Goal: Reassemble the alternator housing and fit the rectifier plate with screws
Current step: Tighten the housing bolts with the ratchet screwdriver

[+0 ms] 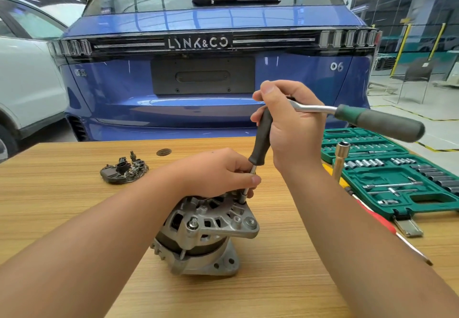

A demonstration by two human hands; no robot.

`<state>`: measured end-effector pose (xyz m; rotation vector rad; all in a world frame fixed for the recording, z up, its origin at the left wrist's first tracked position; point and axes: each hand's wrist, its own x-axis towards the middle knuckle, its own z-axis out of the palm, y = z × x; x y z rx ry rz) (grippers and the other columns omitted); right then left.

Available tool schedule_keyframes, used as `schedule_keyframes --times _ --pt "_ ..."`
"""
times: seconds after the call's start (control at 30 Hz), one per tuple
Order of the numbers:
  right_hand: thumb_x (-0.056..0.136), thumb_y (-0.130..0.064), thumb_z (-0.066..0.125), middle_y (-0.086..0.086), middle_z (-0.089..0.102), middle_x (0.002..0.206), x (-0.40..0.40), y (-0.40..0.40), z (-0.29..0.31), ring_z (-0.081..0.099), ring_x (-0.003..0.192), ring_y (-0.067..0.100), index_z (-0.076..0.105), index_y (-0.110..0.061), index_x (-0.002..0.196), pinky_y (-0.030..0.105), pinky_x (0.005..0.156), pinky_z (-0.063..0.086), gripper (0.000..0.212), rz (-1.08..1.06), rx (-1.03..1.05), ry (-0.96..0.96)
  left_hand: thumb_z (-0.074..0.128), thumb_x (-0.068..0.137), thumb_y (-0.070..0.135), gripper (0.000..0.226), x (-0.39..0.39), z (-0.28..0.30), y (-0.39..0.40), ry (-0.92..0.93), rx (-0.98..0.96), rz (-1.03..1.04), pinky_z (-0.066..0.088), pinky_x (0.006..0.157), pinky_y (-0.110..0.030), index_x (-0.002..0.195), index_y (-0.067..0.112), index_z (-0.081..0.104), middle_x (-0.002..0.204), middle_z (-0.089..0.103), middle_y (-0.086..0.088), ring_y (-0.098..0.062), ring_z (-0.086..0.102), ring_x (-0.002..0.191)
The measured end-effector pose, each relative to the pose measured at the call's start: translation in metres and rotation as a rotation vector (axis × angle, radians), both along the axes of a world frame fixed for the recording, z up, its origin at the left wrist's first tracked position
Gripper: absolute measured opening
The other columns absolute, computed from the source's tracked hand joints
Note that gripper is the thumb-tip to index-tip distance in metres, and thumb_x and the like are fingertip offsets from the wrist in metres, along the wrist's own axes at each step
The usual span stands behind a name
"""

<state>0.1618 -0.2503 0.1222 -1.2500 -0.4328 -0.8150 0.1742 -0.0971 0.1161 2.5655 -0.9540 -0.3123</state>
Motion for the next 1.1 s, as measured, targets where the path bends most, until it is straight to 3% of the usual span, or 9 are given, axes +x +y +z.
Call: schedule_keyframes --times 0.1,0.2,0.33,0.53,0.73,0.87,0.97,1.1 --pt "0.096 -0.024 0.066 0.0 0.071 0.078 -0.001 0.003 -0.001 0.07 0.06 0.014 0.068 -0.021 0.086 0.027 0.056 0.053 0.01 -0.176 -0.046 -0.007 0.051 0.103 0.047 0.026 0.0 0.001 -0.002 0.024 -0.003 0.001 0.041 0.068 -0.024 0.087 0.038 0.069 0.079 0.067 0.034 0.01 0.061 0.074" --pt "0.097 -0.03 0.066 -0.001 0.073 0.08 -0.003 0.005 0.001 0.07 0.06 0.014 0.067 -0.027 0.084 0.026 0.058 0.054 0.013 -0.127 -0.021 0.068 0.052 0.103 0.048 0.025 0.001 0.0 -0.001 0.03 -0.016 0.015 0.041 0.066 -0.023 0.088 0.037 0.069 0.082 0.07 0.032 0.01 0.061 0.07" --pt "0.1 -0.043 0.056 -0.001 0.074 0.08 -0.004 0.003 0.005 0.067 0.063 0.017 0.068 -0.027 0.091 0.029 0.064 0.055 0.023 0.052 0.076 0.235 0.052 0.103 0.049 0.026 0.001 -0.001 -0.001 0.025 -0.032 0.034 0.049 0.072 -0.031 0.091 0.036 0.071 0.09 0.074 0.026 0.001 0.066 0.078" --pt "0.104 -0.051 0.042 0.007 0.075 0.087 -0.004 -0.001 0.009 0.062 0.064 0.018 0.067 -0.017 0.111 0.03 0.062 0.052 0.042 0.384 0.212 0.393 0.051 0.104 0.046 0.029 0.0 -0.001 -0.001 0.031 -0.041 0.038 0.044 0.072 -0.028 0.089 0.034 0.072 0.089 0.074 0.026 0.006 0.064 0.077" --pt "0.103 -0.051 0.042 -0.002 0.075 0.087 0.0 -0.011 0.016 0.06 0.056 0.012 0.067 -0.017 0.104 0.027 0.062 0.045 0.043 0.744 0.303 0.499 0.052 0.103 0.046 0.029 -0.001 0.001 0.0 0.035 -0.038 0.037 0.045 0.075 -0.028 0.088 0.035 0.073 0.09 0.074 0.027 0.007 0.065 0.081" --pt "0.098 -0.051 0.051 -0.004 0.073 0.088 0.003 -0.014 0.012 0.061 0.06 0.011 0.072 -0.023 0.097 0.029 0.065 0.046 0.035 0.822 0.28 0.467 0.053 0.103 0.046 0.029 0.0 0.001 0.001 0.049 -0.046 0.039 0.05 0.085 -0.032 0.088 0.034 0.074 0.091 0.075 0.026 0.004 0.067 0.085" --pt "0.094 -0.044 0.055 -0.002 0.07 0.088 0.003 -0.014 0.009 0.06 0.067 0.013 0.069 -0.022 0.103 0.033 0.072 0.046 0.027 0.842 0.234 0.387 0.054 0.103 0.046 0.028 0.0 0.001 0.002 0.075 -0.067 0.044 0.052 0.092 -0.035 0.088 0.034 0.075 0.092 0.075 0.025 0.004 0.068 0.088" --pt "0.091 -0.044 0.053 0.0 0.069 0.086 0.004 -0.014 0.006 0.06 0.068 0.014 0.066 -0.016 0.112 0.036 0.075 0.047 0.037 0.881 0.201 0.327 0.056 0.1 0.052 0.028 0.0 -0.001 0.003 0.042 -0.064 0.064 0.054 0.091 -0.04 0.085 0.038 0.076 0.093 0.076 0.022 -0.005 0.069 0.089"
